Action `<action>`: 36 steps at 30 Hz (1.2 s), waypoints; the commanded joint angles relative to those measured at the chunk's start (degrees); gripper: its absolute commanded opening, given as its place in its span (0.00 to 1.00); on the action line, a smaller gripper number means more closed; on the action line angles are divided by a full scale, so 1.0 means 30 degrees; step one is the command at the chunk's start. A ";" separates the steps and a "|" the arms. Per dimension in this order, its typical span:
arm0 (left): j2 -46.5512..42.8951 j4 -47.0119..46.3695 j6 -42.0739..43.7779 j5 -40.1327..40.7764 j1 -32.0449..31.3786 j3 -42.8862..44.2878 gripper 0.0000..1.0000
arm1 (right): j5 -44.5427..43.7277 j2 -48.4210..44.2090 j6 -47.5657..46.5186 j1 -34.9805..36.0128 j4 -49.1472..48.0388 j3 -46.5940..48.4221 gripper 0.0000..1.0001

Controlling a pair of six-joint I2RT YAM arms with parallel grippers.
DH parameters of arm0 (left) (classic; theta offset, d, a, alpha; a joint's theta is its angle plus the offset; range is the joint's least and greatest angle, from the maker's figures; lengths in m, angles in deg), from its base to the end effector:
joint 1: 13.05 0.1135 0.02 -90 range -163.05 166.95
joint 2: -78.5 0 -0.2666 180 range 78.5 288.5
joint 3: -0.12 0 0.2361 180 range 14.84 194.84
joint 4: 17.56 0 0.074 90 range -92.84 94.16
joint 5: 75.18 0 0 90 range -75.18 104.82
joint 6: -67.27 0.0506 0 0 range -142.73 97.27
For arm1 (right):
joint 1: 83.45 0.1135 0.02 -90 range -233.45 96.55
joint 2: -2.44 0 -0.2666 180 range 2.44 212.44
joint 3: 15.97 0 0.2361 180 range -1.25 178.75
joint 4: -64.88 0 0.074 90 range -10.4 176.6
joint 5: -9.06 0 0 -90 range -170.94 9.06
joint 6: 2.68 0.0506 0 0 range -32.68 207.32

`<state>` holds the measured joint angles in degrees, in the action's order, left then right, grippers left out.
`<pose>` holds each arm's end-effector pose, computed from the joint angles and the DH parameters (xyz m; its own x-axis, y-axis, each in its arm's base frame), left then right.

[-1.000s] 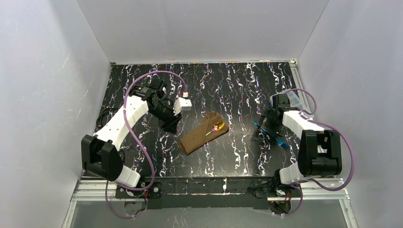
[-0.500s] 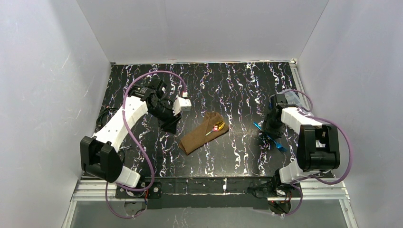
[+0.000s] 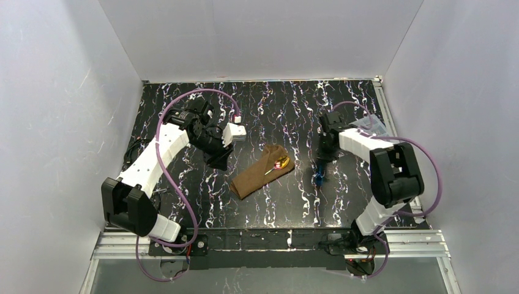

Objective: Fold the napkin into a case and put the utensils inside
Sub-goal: Pick up the top corner of the smaller rectangle folded napkin from the corner of the board.

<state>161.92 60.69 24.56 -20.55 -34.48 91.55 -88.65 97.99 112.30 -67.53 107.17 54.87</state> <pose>0.2334 -0.1231 0.3028 -0.2414 0.7384 -0.6296 0.9694 0.2137 -0.1211 0.2988 0.0782 0.1659 -0.8959 0.1796 -0.4063 0.1731 0.9835 0.0531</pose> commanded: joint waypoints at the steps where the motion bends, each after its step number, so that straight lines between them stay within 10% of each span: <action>1: -0.0831 0.0831 0.0009 -0.0192 0.0141 0.0336 0.28 | -0.0122 0.1304 0.0522 0.1274 -0.0633 0.1028 0.01; 10: -0.0799 0.0941 0.0058 -0.0344 0.0142 0.0325 0.28 | -0.0584 -0.1060 0.1345 0.1505 -0.0995 -0.1521 0.54; 27: -0.0812 0.1510 0.0202 -0.0176 0.0142 0.0587 0.28 | -0.0785 0.0240 0.1534 0.3277 -0.2068 -0.1743 0.44; 36: -0.0692 0.1548 0.0232 -0.0350 0.0142 0.0650 0.28 | -0.2518 -0.0063 0.1549 0.3881 -0.0655 -0.2161 0.06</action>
<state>161.33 63.38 24.67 -20.31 -34.48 91.64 -94.72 95.69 115.95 -57.15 99.30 50.74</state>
